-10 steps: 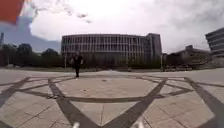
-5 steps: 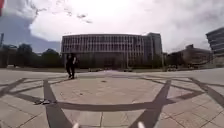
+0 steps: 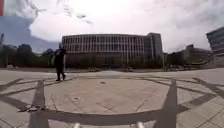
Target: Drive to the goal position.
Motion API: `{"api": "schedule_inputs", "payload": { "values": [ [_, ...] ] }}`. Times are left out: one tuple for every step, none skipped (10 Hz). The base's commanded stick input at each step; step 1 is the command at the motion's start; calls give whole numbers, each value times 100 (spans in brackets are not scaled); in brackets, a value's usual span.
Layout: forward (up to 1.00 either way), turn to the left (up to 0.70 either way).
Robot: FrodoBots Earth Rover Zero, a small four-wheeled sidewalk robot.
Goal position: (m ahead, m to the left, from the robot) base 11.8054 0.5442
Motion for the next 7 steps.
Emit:
{"api": "schedule_inputs", "payload": {
  "values": [
    [70, 0],
    [70, 0],
    [70, 0],
    [70, -1],
    [70, -7],
    [70, -14],
    [70, -13]
  ]
}}
